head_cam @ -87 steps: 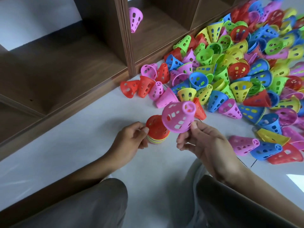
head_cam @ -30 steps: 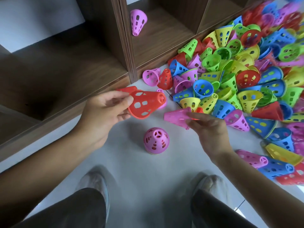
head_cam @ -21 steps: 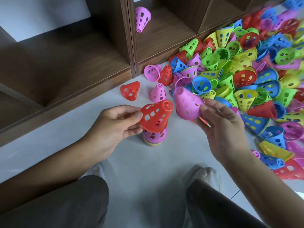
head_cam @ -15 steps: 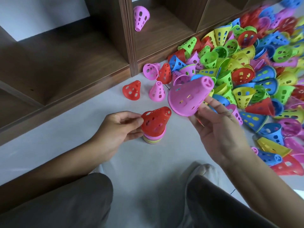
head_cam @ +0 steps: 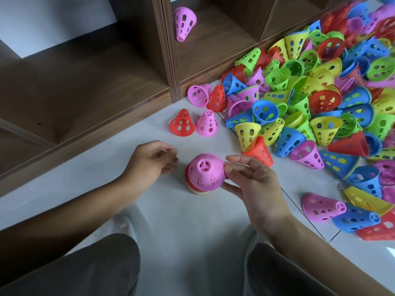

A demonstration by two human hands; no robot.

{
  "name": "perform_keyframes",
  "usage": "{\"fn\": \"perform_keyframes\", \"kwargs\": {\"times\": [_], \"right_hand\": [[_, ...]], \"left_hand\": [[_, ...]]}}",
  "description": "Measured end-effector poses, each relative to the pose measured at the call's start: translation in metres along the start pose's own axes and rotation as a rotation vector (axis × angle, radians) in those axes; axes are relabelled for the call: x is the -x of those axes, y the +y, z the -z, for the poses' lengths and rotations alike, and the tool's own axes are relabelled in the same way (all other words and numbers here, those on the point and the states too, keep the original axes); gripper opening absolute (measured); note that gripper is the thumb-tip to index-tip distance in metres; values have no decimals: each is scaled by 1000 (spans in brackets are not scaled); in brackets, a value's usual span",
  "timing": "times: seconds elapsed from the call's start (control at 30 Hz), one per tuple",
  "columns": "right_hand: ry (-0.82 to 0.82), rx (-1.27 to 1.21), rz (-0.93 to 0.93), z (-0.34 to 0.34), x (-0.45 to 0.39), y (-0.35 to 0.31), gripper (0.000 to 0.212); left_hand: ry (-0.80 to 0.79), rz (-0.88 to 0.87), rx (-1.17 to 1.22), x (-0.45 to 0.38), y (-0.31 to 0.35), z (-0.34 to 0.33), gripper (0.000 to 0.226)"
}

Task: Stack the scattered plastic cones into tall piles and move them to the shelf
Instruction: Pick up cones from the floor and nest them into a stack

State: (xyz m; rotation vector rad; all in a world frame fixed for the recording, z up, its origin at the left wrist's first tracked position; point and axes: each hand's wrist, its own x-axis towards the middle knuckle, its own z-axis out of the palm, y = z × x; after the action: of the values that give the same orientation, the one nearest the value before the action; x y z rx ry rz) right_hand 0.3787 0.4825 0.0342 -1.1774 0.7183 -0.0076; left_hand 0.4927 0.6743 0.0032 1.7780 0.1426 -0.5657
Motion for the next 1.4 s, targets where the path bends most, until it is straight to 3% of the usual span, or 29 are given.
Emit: {"fn": "perform_keyframes", "kwargs": {"times": [0.1, 0.3, 0.5, 0.63, 1.07, 1.17, 1.4], "right_hand": [[-3, 42, 3, 1, -5, 3, 14], [-17, 185, 23, 6, -26, 5, 20], [57, 719, 284, 17, -66, -6, 15], [108, 1058, 409, 22, -101, -20, 32], [278, 1265, 291, 18, -147, -28, 45], [251, 1363, 240, 15, -149, -34, 45], [219, 1363, 335, 17, -146, -40, 36]], "left_hand": [[15, -60, -19, -24, 11, -2, 8], [-70, -64, -189, -62, 28, -13, 38], [-123, -19, -170, -78, 26, -15, 43], [-95, -46, -142, -80, 21, -10, 35], [41, -134, -22, -37, 37, 34, 11], [15, -115, 105, -22, 50, 37, 8], [-138, -36, 419, 9, 83, 34, 22]]}}
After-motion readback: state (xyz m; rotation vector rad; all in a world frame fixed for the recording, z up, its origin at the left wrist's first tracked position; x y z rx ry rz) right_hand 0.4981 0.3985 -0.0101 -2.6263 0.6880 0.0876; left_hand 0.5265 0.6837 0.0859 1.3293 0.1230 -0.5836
